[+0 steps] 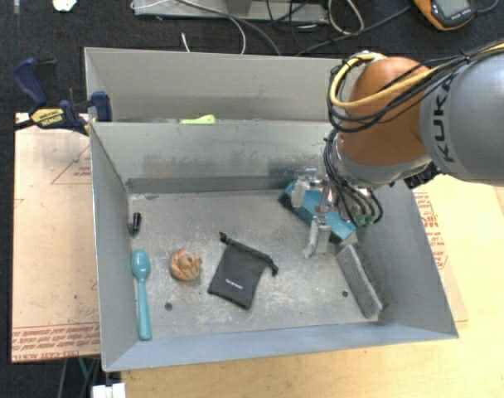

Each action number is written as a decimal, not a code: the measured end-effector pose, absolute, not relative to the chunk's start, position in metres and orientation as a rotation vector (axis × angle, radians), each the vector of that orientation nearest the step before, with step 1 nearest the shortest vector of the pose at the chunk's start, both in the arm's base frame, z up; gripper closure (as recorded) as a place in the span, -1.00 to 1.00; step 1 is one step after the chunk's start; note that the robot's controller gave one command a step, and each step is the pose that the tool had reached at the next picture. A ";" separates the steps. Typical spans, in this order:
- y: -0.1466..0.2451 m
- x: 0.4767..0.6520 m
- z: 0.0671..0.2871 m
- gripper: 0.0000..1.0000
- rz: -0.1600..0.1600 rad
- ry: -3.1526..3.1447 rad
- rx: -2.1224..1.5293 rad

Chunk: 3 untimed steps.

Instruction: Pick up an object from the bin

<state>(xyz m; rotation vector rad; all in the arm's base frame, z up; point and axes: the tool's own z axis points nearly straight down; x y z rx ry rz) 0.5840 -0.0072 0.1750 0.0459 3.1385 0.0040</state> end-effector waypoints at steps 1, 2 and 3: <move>-0.049 0.560 0.132 -1.00 0.006 3.122 0.099; -0.031 0.542 0.113 -1.00 -0.003 3.126 0.137; -0.018 0.506 0.131 -1.00 0.006 3.128 -0.109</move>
Offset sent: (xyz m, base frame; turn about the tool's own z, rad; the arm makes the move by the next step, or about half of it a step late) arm -0.0808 0.0644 -0.1050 0.0770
